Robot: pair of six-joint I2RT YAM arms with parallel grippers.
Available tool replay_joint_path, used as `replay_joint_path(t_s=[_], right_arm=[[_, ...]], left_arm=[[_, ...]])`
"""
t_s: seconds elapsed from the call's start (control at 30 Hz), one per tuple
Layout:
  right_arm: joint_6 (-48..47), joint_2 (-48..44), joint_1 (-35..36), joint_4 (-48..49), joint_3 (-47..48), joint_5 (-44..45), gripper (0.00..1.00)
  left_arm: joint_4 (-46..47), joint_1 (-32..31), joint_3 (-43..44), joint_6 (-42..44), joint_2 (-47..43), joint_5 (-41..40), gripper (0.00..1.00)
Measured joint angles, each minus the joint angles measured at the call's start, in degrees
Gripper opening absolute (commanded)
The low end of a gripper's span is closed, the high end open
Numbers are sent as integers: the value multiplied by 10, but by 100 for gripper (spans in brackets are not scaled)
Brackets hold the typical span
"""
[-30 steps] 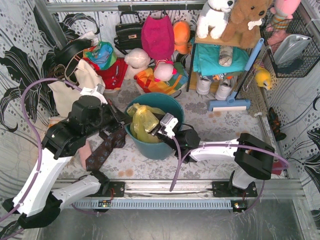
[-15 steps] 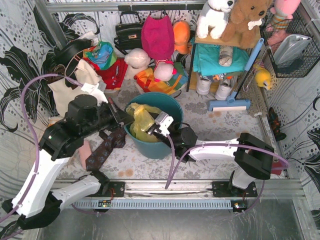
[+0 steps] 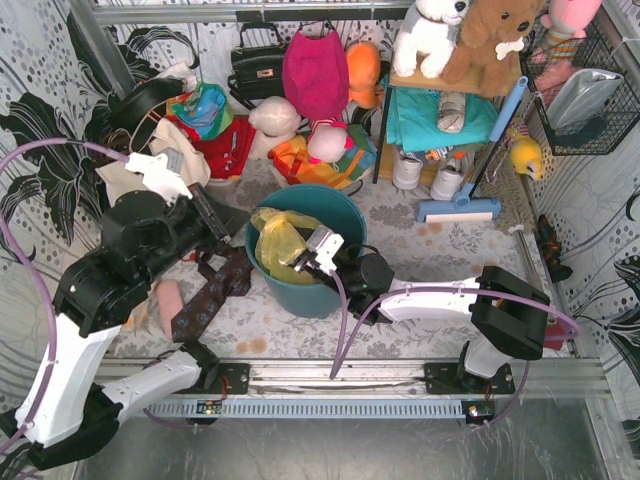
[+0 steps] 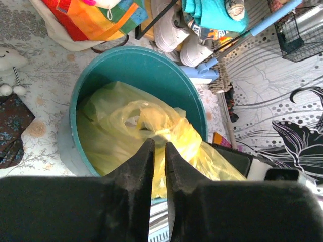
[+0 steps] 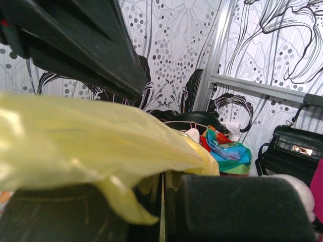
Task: Tie the trash bag
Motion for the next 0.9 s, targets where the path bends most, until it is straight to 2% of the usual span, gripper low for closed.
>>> replay_joint_path(t_s=[0.3,0.53,0.9], right_arm=[[0,0,0,-1,0,-6,0],[0,-1,0,-4,0,-10,0],[0,-1,0,-4,0,-10,0]], left_arm=[[34,0,-13,10,58,7,42],[24,0,-9,1,87,4,42],[-25,0,20,-6,83,-20,41]])
